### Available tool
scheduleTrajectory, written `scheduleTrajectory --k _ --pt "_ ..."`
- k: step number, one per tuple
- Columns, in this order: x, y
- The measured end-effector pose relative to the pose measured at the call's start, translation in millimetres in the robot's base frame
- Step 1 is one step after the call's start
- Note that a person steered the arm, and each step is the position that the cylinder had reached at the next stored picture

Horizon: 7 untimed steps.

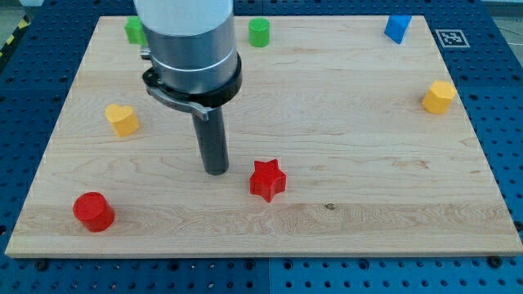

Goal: Move the red star to the bottom center

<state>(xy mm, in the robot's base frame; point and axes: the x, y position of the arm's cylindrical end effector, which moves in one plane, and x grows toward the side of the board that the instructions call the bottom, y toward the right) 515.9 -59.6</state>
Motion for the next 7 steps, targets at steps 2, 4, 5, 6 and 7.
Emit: scheduleTrajectory --k 2,4,5,6,7 --pt "10.0 42.3" --pt "14.5 53.1" --pt "5.8 60.4" --pt "14.2 72.9" --pt "21.4 81.4"
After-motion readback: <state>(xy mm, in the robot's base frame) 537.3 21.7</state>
